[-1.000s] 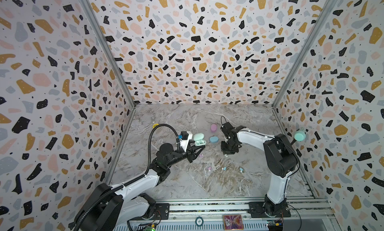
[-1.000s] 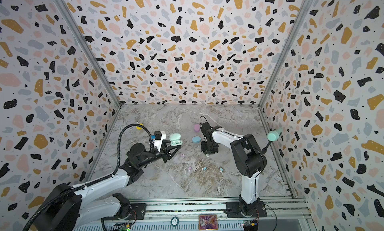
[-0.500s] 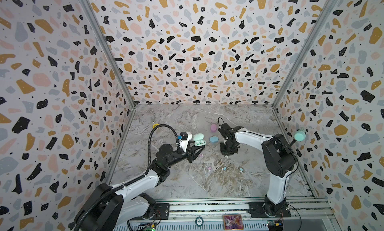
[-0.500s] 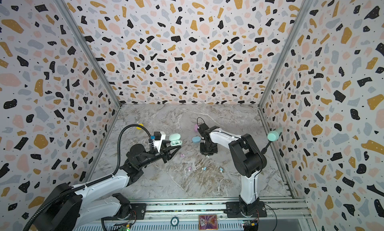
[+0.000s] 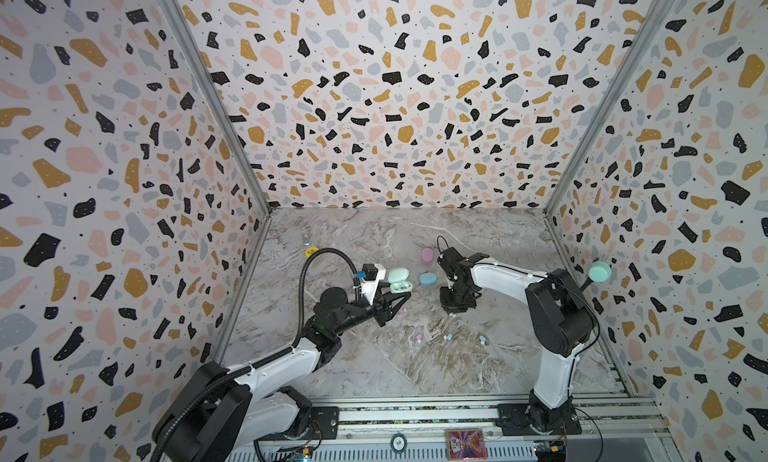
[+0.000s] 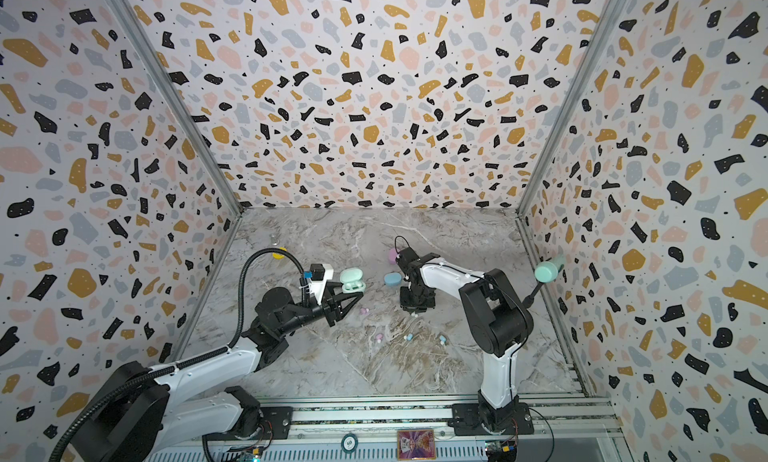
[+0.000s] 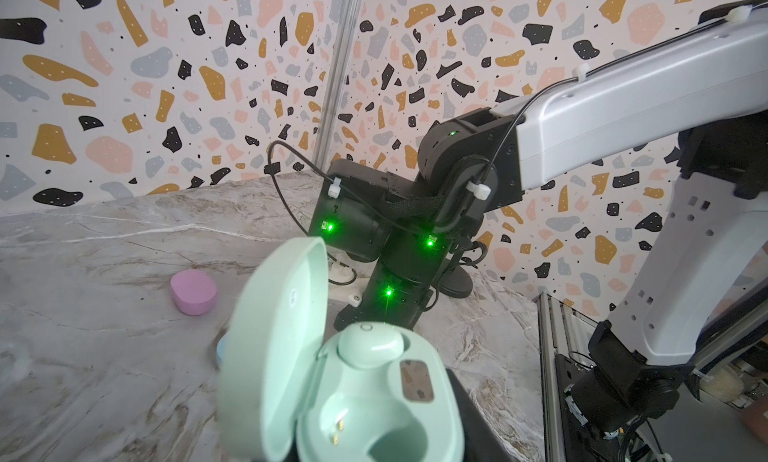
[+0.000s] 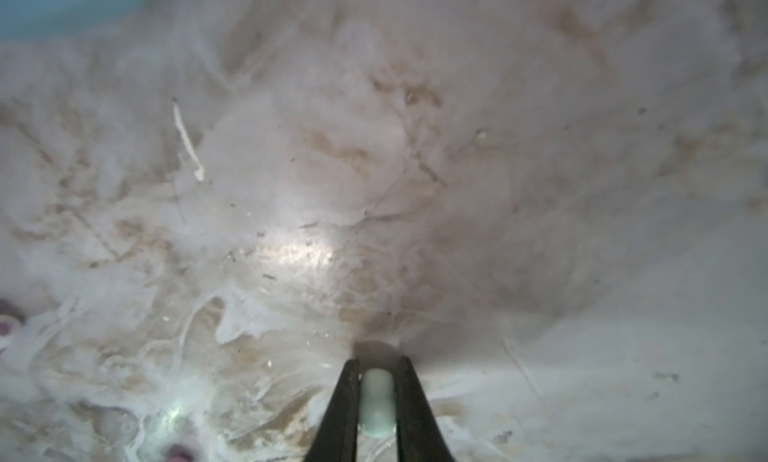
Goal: Insert the wireless bluetooth earbuds into the charging case
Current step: 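Lift the second earbud and carry it toward the case in the left gripper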
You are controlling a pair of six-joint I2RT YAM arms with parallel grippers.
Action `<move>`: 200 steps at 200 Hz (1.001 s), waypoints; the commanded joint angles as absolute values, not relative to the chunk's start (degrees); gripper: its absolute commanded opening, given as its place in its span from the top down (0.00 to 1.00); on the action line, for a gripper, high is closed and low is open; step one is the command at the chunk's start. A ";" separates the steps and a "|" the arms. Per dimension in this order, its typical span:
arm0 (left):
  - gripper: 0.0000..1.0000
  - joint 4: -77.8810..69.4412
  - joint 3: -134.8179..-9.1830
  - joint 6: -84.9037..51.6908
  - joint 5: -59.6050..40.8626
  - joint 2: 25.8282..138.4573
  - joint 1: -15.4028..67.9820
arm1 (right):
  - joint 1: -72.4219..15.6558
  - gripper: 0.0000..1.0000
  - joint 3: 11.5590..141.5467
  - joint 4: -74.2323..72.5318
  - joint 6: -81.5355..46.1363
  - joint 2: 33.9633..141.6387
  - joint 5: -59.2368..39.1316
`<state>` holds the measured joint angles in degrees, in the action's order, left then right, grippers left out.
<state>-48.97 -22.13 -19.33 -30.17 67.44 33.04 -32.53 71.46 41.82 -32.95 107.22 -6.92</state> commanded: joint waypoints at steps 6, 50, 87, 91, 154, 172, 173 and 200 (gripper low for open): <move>1.00 -54.32 -23.82 -19.34 -32.06 68.61 32.70 | -31.74 0.90 70.60 40.88 -33.04 99.83 -10.99; 1.00 -58.23 -25.38 -20.19 -34.16 72.32 32.77 | -30.51 0.90 70.25 39.99 -32.70 91.65 -15.88; 1.00 -60.53 -28.82 -20.15 -36.83 76.27 33.00 | -30.02 0.90 70.66 37.44 -33.17 83.65 -20.92; 1.00 -60.47 -29.26 -20.10 -37.10 76.60 33.04 | -29.90 0.90 70.73 37.06 -33.28 83.04 -21.50; 1.00 -60.40 -33.88 -18.18 -40.15 80.85 33.22 | -28.89 0.90 72.16 32.21 -35.71 73.93 -29.74; 1.00 -61.31 -33.93 -18.10 -40.41 81.44 33.27 | -28.91 0.90 72.09 30.71 -36.40 72.50 -31.80; 1.00 -61.37 -33.93 -18.10 -40.38 81.46 33.24 | -28.98 0.90 72.03 30.46 -36.52 72.33 -31.99; 1.00 -62.65 -33.18 -17.93 -40.43 81.54 33.75 | -30.34 0.90 72.61 26.75 -37.96 71.29 -34.86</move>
